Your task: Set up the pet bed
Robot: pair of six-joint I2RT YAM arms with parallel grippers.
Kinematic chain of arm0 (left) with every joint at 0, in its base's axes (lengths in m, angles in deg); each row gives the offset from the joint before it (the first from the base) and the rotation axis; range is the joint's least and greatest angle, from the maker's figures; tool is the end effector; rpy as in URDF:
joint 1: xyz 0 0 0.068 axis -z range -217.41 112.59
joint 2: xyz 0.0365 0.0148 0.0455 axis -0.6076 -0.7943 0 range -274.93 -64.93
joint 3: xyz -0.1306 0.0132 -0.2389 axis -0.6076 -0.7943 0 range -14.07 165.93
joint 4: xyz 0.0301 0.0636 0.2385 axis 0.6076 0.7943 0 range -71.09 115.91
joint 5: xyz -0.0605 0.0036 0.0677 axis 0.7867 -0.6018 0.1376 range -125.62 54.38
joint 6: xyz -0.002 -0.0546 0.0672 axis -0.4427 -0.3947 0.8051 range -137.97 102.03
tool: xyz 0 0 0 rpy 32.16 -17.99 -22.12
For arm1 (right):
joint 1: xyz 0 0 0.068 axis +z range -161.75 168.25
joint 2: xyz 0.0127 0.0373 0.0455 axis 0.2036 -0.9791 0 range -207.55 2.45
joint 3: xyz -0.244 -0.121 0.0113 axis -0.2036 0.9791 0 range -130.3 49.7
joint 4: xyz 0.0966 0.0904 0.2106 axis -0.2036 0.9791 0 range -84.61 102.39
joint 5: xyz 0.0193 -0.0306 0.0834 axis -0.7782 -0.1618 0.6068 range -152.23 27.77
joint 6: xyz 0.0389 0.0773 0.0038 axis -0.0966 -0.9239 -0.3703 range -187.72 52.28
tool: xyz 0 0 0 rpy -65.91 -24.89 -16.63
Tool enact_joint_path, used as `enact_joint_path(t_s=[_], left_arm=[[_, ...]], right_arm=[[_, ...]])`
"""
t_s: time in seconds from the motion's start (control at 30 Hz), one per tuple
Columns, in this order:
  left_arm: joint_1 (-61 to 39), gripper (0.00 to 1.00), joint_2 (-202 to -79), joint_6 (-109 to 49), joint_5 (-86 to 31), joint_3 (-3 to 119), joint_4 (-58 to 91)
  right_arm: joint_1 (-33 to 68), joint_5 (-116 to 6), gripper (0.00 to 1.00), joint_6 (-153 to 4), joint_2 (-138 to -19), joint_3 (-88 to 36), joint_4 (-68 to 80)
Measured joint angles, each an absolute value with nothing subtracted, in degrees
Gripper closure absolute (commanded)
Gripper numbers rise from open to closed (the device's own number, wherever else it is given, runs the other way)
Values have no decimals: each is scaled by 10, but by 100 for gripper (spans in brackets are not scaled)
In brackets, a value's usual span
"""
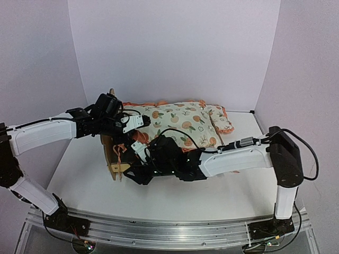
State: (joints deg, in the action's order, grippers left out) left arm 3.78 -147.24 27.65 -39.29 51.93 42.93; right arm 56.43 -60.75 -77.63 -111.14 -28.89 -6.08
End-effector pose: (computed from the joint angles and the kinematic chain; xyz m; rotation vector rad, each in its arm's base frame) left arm 0.2576 -0.2190 0.2701 1.5391 1.6761 0.1135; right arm 0.1793 0.4534 0.2116 -1.0369 1.8233 0.8868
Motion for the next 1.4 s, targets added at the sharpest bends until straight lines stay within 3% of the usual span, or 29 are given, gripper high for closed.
enact_joint_path(t_s=[0.3,0.63,1.0,1.4], left_arm=[[28,100,-1484,239,-393,560,423],[27,100,-1486,235,-393,560,414],[25,100,-1487,235,-399,560,399],[34,100,-1486,216,-375,560,423]], right_arm=[[573,-701,60,-793,-1211,-377,-142],[582,-758,77,-796,-1249,-403,-176],[582,-765,78,-810,-1258,-414,-182],[523,-829,79,-782,-1187,-266,-253]])
